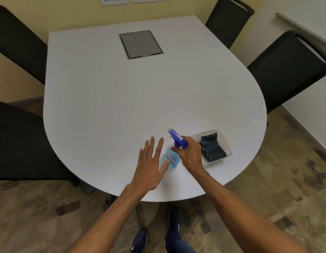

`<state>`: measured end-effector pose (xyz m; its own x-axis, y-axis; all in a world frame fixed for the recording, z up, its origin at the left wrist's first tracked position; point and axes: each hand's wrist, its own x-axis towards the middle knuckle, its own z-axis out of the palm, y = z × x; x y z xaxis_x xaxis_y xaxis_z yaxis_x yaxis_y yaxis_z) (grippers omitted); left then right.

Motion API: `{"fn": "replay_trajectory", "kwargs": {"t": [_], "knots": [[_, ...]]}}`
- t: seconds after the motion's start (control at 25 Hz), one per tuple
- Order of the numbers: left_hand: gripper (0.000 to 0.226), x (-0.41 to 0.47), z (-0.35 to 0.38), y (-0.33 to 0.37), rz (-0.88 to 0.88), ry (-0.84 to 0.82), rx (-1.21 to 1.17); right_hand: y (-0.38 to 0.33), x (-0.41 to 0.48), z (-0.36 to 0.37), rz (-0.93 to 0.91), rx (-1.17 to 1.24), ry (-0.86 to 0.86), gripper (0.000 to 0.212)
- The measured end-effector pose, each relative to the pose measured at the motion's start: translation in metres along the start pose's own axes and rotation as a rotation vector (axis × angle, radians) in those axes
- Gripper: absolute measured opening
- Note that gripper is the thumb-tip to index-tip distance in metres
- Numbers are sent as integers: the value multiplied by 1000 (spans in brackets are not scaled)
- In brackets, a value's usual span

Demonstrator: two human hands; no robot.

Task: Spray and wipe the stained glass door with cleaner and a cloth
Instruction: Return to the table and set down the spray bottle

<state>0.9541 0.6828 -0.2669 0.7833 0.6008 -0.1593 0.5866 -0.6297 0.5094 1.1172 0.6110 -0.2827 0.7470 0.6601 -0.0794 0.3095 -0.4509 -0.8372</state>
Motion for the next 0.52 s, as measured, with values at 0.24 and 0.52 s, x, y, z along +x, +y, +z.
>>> {"fn": "replay_trajectory", "kwargs": {"t": [0.24,0.52], "knots": [[80,3,8,4,-52,0,-15,11,13,2,-47,-38,-22,46],[76,5,22,10,-78,-33,11,20,14,1,-41,-3,-52,60]]}}
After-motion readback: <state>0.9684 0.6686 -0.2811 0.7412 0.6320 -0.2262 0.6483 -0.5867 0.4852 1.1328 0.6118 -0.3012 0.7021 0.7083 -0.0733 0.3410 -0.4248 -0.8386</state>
